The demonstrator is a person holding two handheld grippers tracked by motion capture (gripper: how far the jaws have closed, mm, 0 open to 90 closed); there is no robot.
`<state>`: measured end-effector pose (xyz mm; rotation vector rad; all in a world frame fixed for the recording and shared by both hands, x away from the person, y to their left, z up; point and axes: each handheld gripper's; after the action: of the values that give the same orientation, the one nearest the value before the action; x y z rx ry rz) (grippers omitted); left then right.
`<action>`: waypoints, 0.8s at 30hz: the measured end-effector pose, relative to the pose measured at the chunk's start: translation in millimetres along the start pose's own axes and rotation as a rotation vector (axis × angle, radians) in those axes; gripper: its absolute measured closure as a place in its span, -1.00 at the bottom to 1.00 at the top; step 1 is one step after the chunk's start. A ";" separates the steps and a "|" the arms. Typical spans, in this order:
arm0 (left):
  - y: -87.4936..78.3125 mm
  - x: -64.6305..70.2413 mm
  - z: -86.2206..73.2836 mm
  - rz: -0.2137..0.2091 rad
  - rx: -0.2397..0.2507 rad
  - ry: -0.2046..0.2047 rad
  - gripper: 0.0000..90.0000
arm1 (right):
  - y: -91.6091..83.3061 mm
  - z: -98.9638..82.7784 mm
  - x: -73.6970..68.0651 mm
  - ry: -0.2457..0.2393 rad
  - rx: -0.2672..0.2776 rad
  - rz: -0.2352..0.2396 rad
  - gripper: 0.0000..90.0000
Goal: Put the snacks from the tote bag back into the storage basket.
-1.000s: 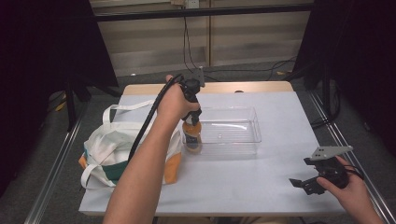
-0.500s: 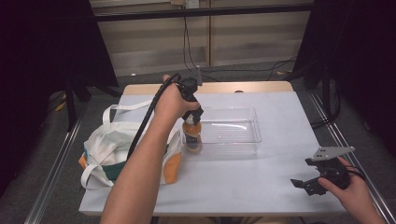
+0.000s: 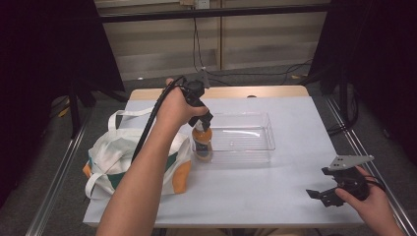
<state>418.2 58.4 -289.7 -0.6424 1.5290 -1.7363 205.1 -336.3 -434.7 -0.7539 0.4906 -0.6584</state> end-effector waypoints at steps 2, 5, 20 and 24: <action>-1.6 -1.4 -1.5 0.000 -0.003 0.005 -0.63 | 0.3 0.1 -0.5 0.002 0.000 -0.001 -0.89; -3.4 -2.2 -4.0 0.003 -0.003 -0.001 -0.64 | 0.2 0.0 -1.1 0.002 -0.003 0.000 -0.89; -6.9 -4.4 -14.9 -0.011 0.010 -0.005 -0.70 | -1.9 -1.6 -1.4 0.004 -0.001 -0.009 -0.89; -7.1 -6.2 -18.2 -0.003 0.020 -0.007 -0.73 | -2.3 -1.8 -2.1 0.005 -0.001 -0.010 -0.89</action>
<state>406.7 74.7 -285.3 -0.6398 1.5050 -1.7475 201.6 -336.9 -433.8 -0.7562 0.4918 -0.6690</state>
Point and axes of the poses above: each handheld gripper's, and its own axes: y roughly forward along the jaws, z roughly out of its top, x roughly to its right, and after that the axes turned 10 degrees about z, right-handed
